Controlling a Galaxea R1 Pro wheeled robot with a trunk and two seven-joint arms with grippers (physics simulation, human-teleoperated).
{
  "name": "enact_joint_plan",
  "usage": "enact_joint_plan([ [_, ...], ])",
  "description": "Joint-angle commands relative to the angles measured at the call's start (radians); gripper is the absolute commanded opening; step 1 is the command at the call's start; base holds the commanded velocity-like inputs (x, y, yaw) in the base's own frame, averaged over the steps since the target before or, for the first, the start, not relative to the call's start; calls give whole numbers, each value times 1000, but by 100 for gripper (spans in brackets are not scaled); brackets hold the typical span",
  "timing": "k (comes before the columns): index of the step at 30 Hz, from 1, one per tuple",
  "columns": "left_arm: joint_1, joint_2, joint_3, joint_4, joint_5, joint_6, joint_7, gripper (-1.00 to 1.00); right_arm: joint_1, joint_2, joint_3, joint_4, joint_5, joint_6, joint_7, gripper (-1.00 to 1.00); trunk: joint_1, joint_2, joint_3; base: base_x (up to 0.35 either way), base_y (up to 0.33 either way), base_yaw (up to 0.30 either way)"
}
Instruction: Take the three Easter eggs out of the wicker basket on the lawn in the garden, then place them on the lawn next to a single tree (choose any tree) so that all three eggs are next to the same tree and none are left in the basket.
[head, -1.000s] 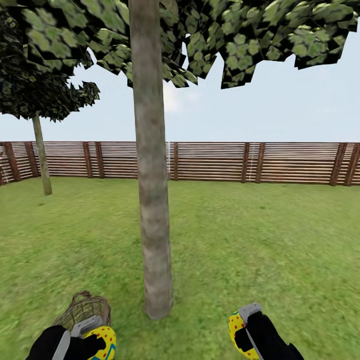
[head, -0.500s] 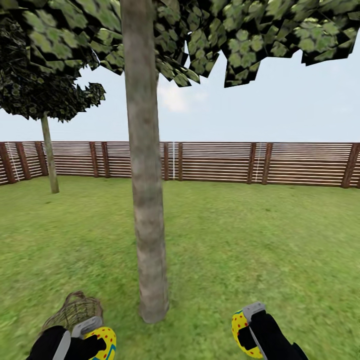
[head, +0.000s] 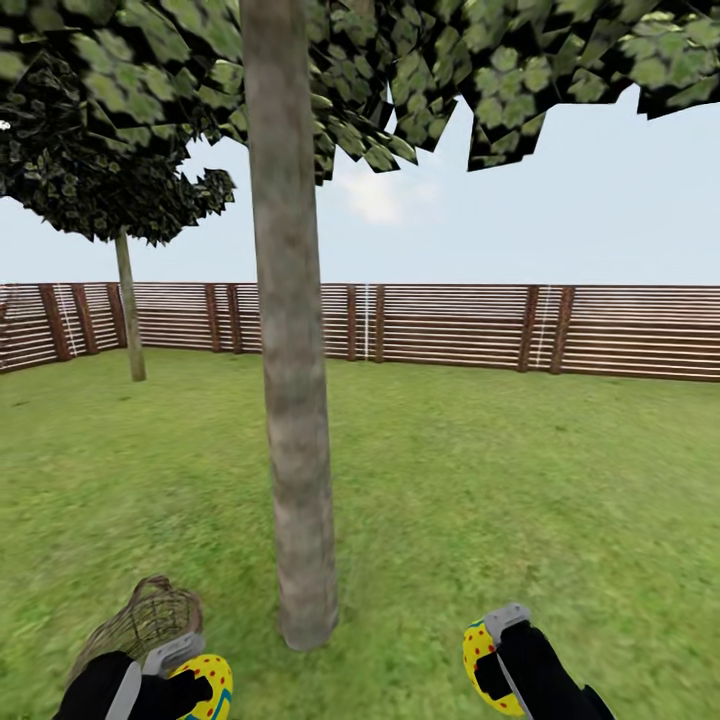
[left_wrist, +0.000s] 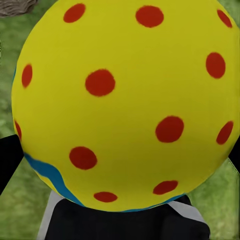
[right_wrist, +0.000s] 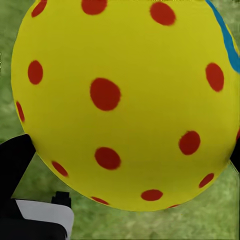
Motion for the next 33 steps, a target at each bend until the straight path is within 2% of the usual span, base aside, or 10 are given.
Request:
enact_joint_plan([
  [1,-1,0,2,-2,0,5,-3,-100,0,-1,3,-1,10,5,6,-100,1,-1,-1,101,-241,290],
  [7,-1,0,4,-4,0,5,-3,-100,0,-2,1,-1,5,4,8,-100,1,-1,-1,101,-235,215],
  [23,-1,1,6,-12,0,6,-6,-100,0,-1,3,4,5,3,7,-100,1,-1,-1,110,-192,3],
  [33,-1,1,7,-11,1,8,-11,-100,0,-1,3,7,7,3,5,-100,1,-1,-1,256,-106,0],
])
